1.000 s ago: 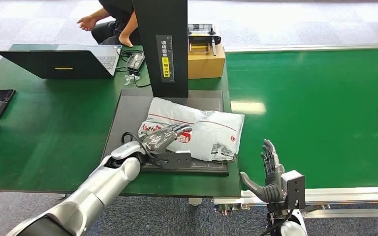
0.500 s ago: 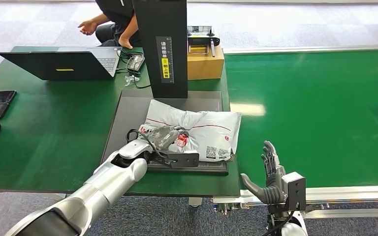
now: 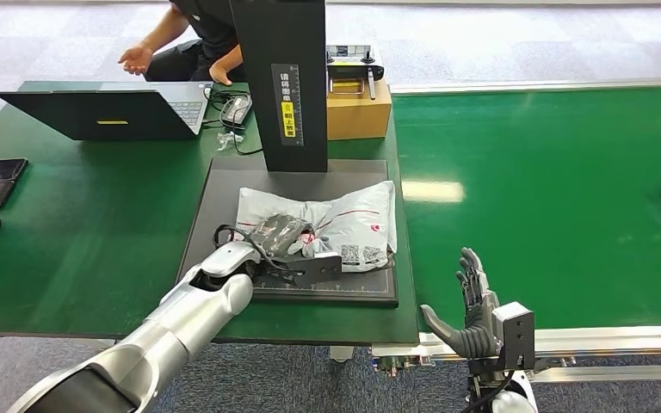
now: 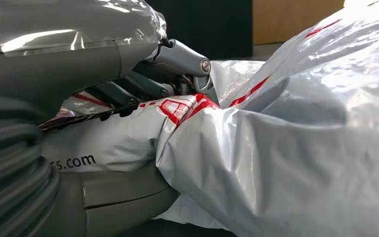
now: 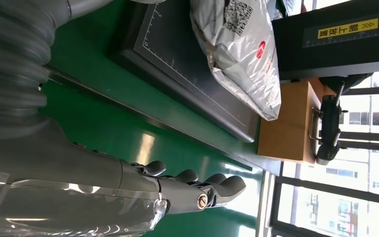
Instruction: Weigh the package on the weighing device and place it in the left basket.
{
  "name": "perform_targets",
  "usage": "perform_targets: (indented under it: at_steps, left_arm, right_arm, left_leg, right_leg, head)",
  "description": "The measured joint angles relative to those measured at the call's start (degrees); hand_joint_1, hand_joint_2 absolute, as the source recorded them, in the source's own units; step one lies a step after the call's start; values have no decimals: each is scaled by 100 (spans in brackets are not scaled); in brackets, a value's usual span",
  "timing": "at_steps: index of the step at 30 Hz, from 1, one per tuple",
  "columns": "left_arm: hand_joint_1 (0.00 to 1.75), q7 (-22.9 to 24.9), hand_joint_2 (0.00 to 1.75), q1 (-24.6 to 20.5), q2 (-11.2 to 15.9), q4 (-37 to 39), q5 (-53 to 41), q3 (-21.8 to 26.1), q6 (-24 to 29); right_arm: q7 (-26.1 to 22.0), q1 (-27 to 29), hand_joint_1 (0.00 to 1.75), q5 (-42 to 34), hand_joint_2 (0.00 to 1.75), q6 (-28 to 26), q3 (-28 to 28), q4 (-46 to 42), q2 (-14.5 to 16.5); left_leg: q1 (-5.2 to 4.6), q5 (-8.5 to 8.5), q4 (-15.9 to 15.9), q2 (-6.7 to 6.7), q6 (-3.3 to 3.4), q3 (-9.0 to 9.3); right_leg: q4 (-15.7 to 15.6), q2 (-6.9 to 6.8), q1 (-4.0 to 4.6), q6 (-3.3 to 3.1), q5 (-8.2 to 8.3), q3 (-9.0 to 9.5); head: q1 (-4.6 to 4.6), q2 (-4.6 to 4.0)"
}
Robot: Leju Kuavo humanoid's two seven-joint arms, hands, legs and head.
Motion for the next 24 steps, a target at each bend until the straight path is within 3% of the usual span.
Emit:
perform_targets:
  at_steps: [5, 13, 19, 24]
  left_arm:
    - [175, 503, 175, -5, 175, 4, -21, 331, 524]
    - [175, 1051, 175, -61, 771, 75, -219, 1175, 1095]
    - [175, 1275, 175, 71, 1376, 87, -213, 1890, 1392]
    - [175, 1357, 175, 450, 1875, 46, -322, 2674, 1635]
  right_arm:
    - [8, 40, 0, 4, 175, -1, 0, -29, 1]
    - [39, 96, 0, 8, 175, -89, 0, -63, 1]
    - [46, 164, 0, -11, 175, -150, -3, -95, 0]
    - [55, 227, 0, -26, 175, -201, -13, -154, 0]
  left_leg:
    - [1, 4, 0, 7, -6, -2]
    - [7, 11, -1, 11, -15, -20]
    - [8, 9, -2, 39, -20, -29]
    - [9, 7, -5, 40, -23, -33]
  right_leg:
    - [1, 8, 1, -3, 2, -4]
    - [6, 13, 8, -8, 5, -23]
    - [9, 47, 8, -9, 6, -41]
    - [9, 48, 10, -14, 2, -46]
  head:
    - [0, 0]
    - [0, 0]
    - [-1, 0]
    - [-1, 0]
